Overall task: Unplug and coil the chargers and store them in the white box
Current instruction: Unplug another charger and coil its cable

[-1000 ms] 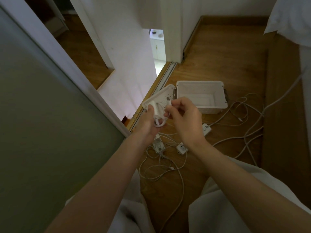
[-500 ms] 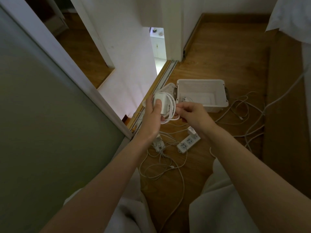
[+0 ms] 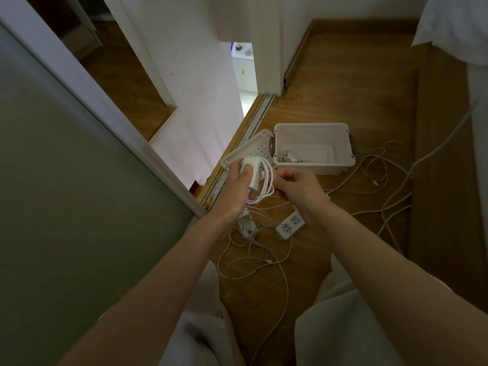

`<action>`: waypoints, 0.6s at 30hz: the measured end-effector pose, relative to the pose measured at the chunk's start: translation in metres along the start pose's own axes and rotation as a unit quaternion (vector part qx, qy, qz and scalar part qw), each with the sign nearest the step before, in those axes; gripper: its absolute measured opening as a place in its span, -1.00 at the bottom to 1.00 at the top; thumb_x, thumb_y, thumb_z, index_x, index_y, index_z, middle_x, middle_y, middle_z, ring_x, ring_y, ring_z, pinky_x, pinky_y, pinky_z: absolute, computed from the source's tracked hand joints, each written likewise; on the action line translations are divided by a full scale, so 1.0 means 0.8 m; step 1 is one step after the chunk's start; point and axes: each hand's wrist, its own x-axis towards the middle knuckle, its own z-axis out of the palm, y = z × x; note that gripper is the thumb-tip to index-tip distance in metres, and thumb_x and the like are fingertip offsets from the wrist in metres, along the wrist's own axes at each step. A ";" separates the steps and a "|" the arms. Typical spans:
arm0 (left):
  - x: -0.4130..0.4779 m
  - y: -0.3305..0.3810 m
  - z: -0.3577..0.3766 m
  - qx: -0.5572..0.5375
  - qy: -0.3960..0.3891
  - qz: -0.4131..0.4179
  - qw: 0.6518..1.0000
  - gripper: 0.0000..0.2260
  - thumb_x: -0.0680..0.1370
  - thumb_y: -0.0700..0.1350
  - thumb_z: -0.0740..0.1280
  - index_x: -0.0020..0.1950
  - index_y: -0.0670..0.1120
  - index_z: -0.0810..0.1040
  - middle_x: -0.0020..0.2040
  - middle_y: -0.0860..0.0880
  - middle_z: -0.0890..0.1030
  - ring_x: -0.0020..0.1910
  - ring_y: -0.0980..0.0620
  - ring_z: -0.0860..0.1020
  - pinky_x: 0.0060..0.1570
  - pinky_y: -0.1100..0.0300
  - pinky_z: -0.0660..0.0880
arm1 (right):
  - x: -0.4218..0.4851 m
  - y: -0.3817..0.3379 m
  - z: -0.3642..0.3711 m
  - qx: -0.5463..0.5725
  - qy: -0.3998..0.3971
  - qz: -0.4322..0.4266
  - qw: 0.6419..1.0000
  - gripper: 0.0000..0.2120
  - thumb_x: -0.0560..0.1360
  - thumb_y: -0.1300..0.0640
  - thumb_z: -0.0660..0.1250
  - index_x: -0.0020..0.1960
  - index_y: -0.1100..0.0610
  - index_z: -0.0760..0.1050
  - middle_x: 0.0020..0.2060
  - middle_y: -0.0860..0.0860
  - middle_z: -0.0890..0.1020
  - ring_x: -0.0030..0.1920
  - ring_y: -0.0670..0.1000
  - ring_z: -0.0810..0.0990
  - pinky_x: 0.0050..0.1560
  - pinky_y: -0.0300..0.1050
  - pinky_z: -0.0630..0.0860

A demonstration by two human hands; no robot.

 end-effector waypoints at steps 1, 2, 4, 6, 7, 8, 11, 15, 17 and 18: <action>0.000 -0.001 0.000 0.003 0.000 -0.005 1.000 -0.67 0.68 -0.05 -0.04 0.44 -0.04 0.18 -0.04 0.16 0.44 -0.13 0.25 0.50 -0.34 0.46 0.48 | -0.002 -0.001 0.001 -0.008 -0.008 -0.008 1.000 -0.89 0.51 0.27 0.30 -0.06 0.20 0.60 -0.29 0.03 0.59 -0.26 -0.02 0.49 -0.27 -0.30 0.46; 0.001 -0.002 -0.001 0.004 0.001 -0.012 1.000 -0.66 0.68 -0.04 -0.04 0.45 -0.03 0.17 -0.04 0.16 0.44 -0.12 0.24 0.50 -0.32 0.44 0.49 | -0.005 -0.002 0.002 -0.016 -0.015 -0.017 1.000 -0.87 0.51 0.29 0.29 -0.10 0.16 0.60 -0.28 0.03 0.60 -0.21 0.01 0.51 -0.18 -0.24 0.49; 0.003 -0.004 -0.002 -0.001 0.014 -0.028 1.000 -0.66 0.68 -0.02 -0.05 0.45 -0.03 0.17 -0.03 0.12 0.46 -0.11 0.20 0.51 -0.25 0.37 0.52 | -0.011 -0.005 0.006 -0.018 -0.027 -0.037 0.999 -0.81 0.51 0.35 0.26 -0.09 0.14 0.60 -0.25 0.02 0.62 -0.14 0.01 0.55 -0.04 -0.19 0.52; 0.006 -0.005 -0.002 -0.015 0.030 -0.038 0.999 -0.66 0.68 -0.01 -0.04 0.43 -0.04 0.19 0.07 0.01 0.49 -0.08 0.12 0.52 -0.15 0.26 0.54 | -0.016 -0.008 0.012 0.009 -0.041 -0.046 0.998 -0.79 0.52 0.34 0.24 -0.02 0.13 0.60 -0.21 0.00 0.63 -0.12 -0.03 0.60 -0.01 -0.22 0.54; 0.007 -0.005 -0.001 -0.022 0.035 -0.043 0.998 -0.67 0.67 -0.01 -0.04 0.42 -0.04 0.20 0.15 -0.06 0.48 -0.04 0.08 0.53 -0.09 0.20 0.54 | -0.018 -0.007 0.015 0.019 -0.039 -0.051 0.998 -0.81 0.52 0.30 0.25 0.04 0.12 0.59 -0.18 0.01 0.64 -0.11 -0.05 0.61 0.00 -0.22 0.56; 0.008 -0.006 0.001 -0.027 0.037 -0.047 0.998 -0.67 0.67 -0.01 -0.04 0.42 -0.04 0.21 0.18 -0.09 0.47 -0.02 0.05 0.53 -0.05 0.14 0.54 | -0.019 -0.006 0.017 0.009 -0.019 -0.064 0.998 -0.80 0.52 0.24 0.29 0.12 0.13 0.54 -0.14 0.03 0.65 -0.09 -0.06 0.61 -0.01 -0.23 0.56; 0.009 -0.005 0.006 -0.043 0.048 -0.062 0.996 -0.66 0.68 -0.02 -0.05 0.41 -0.08 0.24 0.01 -0.01 0.51 -0.12 0.07 0.54 -0.12 0.11 0.55 | -0.017 0.001 0.018 -0.083 0.042 -0.148 0.985 -0.61 0.44 0.22 0.41 0.21 0.06 0.40 -0.16 -0.01 0.62 -0.14 -0.12 0.61 -0.16 -0.32 0.56; 0.015 -0.008 0.006 0.013 0.035 -0.070 0.997 -0.67 0.68 -0.04 -0.03 0.40 -0.10 0.26 0.01 -0.01 0.52 -0.17 0.10 0.54 -0.29 0.24 0.57 | -0.013 0.003 0.016 -0.181 0.013 -0.186 0.966 -0.78 0.46 0.26 0.38 0.07 0.08 0.51 -0.28 -0.18 0.50 -0.26 -0.25 0.51 -0.30 -0.53 0.43; 0.016 -0.011 0.006 0.041 0.022 -0.077 0.996 -0.66 0.68 -0.02 -0.03 0.42 -0.08 0.24 0.16 -0.08 0.51 -0.10 0.07 0.56 -0.21 0.21 0.54 | -0.010 0.004 0.012 -0.258 -0.005 -0.190 0.947 -0.85 0.47 0.20 0.37 0.02 0.08 0.49 -0.31 -0.17 0.46 -0.31 -0.24 0.45 -0.33 -0.47 0.41; 0.017 -0.014 0.008 0.058 0.015 -0.076 0.995 -0.65 0.67 -0.01 -0.03 0.43 -0.07 0.23 0.22 -0.09 0.49 -0.02 0.03 0.55 -0.14 0.19 0.52 | -0.008 0.005 0.009 -0.303 -0.007 -0.194 0.933 -0.87 0.48 0.17 0.36 0.01 0.09 0.48 -0.28 -0.12 0.48 -0.29 -0.18 0.47 -0.28 -0.42 0.41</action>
